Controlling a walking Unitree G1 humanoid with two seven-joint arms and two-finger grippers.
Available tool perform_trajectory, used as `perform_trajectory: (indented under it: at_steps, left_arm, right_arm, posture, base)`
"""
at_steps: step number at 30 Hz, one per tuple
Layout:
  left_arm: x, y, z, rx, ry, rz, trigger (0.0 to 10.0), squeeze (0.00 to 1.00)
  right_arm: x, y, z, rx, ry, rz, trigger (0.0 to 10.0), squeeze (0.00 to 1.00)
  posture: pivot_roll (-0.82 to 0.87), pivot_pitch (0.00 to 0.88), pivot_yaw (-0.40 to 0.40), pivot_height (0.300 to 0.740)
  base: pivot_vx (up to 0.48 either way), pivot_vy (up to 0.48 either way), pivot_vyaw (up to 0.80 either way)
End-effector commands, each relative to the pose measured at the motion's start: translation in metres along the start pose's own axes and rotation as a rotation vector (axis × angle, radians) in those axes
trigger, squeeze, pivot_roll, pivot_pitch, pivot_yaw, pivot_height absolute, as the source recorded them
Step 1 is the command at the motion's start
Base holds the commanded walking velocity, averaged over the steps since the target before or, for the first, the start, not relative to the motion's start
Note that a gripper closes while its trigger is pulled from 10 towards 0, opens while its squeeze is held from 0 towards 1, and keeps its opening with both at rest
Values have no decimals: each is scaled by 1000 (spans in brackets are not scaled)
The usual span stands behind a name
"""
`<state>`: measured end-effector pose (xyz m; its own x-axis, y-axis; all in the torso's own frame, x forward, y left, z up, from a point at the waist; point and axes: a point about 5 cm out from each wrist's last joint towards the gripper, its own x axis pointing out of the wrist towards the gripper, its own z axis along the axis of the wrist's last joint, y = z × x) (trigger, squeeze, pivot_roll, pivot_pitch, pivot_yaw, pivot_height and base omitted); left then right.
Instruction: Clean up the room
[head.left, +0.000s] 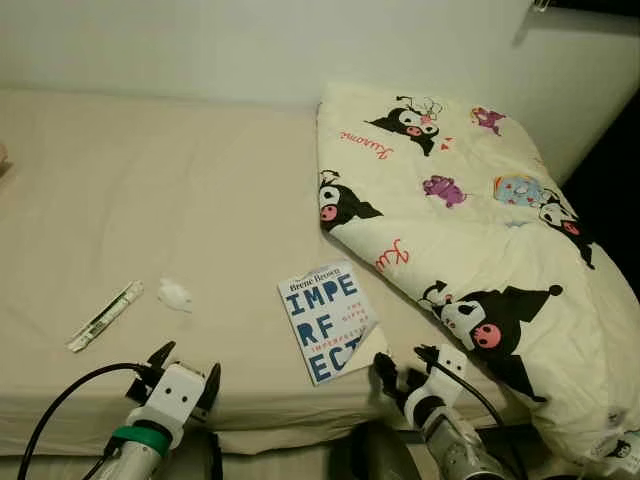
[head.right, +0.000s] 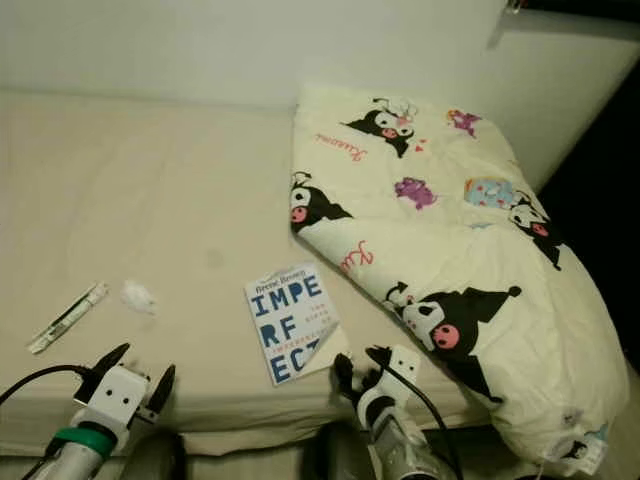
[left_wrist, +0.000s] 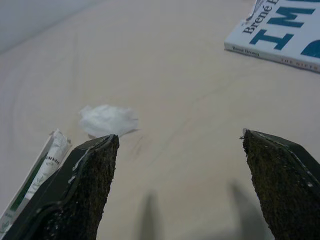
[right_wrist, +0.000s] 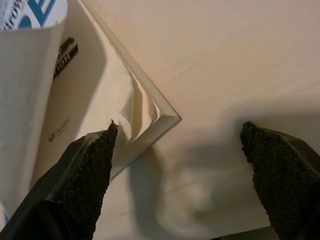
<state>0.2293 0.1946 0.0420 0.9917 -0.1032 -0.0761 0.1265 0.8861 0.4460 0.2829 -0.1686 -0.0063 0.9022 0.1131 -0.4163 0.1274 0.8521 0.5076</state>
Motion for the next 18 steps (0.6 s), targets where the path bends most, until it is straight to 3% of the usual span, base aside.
perform_trajectory:
  at_steps: [1, 4, 5, 8, 18]
  left_arm:
    - [-5, -4, -5, -14, 9, -5, 10000, 0]
    - [-10, -5, -5, -19, 0, -4, 10000, 0]
    - [-10, -5, -5, -19, 0, -4, 10000, 0]
    - [-12, -6, -6, -25, 0, -1, 10000, 0]
    - [-13, -8, -7, -28, -4, -6, 10000, 0]
  right_arm:
    - [-7, -11, -9, 88, 21, -21, 10000, 1000]
    - [-7, -13, -5, 232, -7, -2, 10000, 1000]
    - [-7, -13, -5, 232, -7, -2, 10000, 1000]
    - [-6, -12, 0, 348, -24, 42, 10000, 1000]
    - [-8, -4, 5, 396, 1, 187, 10000, 1000]
  posture:
    - [41, 9, -53, 588]
    - [42, 13, -55, 588]
    - [42, 13, -55, 588]
    - [43, 13, -57, 588]
    - [39, 16, -60, 588]
  base:
    - [0, 0, 0]
    - [0, 0, 0]
    - [0, 0, 0]
    - [0, 0, 0]
    - [0, 0, 0]
